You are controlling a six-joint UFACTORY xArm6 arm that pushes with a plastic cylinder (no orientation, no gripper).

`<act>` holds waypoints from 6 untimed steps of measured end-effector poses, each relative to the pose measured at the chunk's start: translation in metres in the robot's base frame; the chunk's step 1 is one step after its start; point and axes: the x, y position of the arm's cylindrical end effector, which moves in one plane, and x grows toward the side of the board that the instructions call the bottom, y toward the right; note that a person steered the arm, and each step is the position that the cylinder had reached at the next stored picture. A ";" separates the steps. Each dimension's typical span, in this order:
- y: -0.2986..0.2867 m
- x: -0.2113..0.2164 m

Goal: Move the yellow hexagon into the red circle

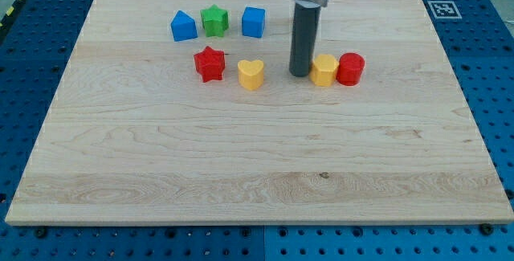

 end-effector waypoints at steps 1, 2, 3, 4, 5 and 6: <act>0.027 0.000; 0.030 0.000; 0.030 -0.001; 0.030 -0.006; 0.030 -0.013; 0.039 -0.013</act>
